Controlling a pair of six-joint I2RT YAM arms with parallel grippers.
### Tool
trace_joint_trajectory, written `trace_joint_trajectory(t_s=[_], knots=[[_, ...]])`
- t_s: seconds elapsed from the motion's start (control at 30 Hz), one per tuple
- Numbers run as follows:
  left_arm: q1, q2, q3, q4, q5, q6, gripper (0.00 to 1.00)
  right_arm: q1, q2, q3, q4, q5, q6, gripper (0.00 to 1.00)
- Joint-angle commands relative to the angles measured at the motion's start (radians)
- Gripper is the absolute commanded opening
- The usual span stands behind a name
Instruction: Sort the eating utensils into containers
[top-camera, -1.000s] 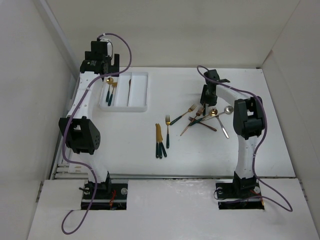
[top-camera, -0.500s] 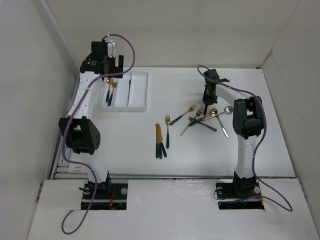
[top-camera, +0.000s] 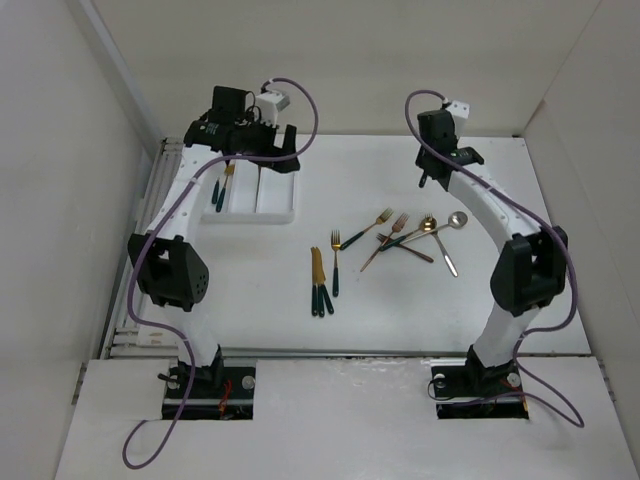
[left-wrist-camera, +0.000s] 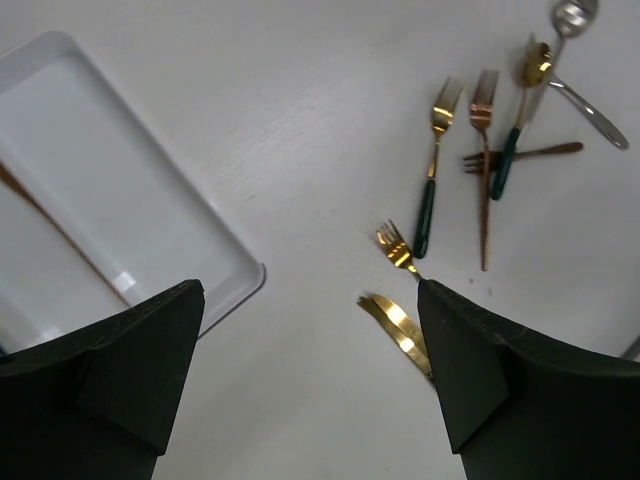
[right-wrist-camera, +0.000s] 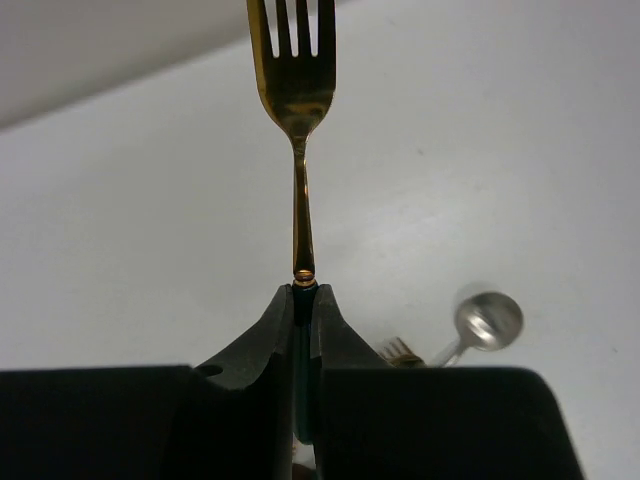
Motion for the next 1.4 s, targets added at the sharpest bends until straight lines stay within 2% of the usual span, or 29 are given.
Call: trace_joint_trajectory(t_s=[0.0, 0.2, 0.3, 0.5, 0.7, 0.87, 1.0, 1.13, 1.17, 1.2, 1.37], knots=[[-0.046, -0.014, 0.028, -0.023, 0.128, 0.045, 0.85, 0.078, -0.071, -0.017, 0.138, 0.056, 0.002, 0.00], [-0.101, 0.004, 0.028, -0.023, 0.185, 0.036, 0.85, 0.204, -0.082, 0.033, 0.124, -0.105, 0.108, 0.00], [-0.123, 0.013, 0.028, -0.013, 0.223, 0.025, 0.85, 0.254, -0.104, 0.023, 0.188, -0.192, 0.162, 0.00], [-0.146, 0.023, 0.006, 0.005, 0.324, -0.005, 0.85, 0.288, -0.095, 0.033, 0.245, -0.339, 0.277, 0.00], [-0.166, 0.033, -0.065, 0.078, 0.280, -0.077, 0.85, 0.316, -0.062, 0.043, 0.277, -0.428, 0.363, 0.00], [-0.166, 0.064, -0.065, 0.091, 0.260, -0.114, 0.77, 0.325, -0.062, 0.043, 0.286, -0.464, 0.397, 0.00], [-0.166, 0.064, -0.056, 0.100, 0.269, -0.125, 0.65, 0.336, -0.053, 0.032, 0.286, -0.464, 0.397, 0.00], [-0.166, 0.082, -0.045, 0.100, 0.240, -0.125, 0.26, 0.336, -0.053, 0.023, 0.286, -0.464, 0.406, 0.00], [-0.166, 0.082, -0.045, 0.100, 0.229, -0.125, 0.06, 0.336, -0.053, 0.023, 0.286, -0.464, 0.406, 0.00], [-0.166, 0.082, -0.057, 0.100, 0.207, -0.134, 0.00, 0.336, -0.044, 0.023, 0.286, -0.464, 0.406, 0.00], [-0.146, 0.092, -0.085, 0.100, 0.176, -0.169, 0.00, 0.336, -0.019, 0.042, 0.286, -0.510, 0.406, 0.00]])
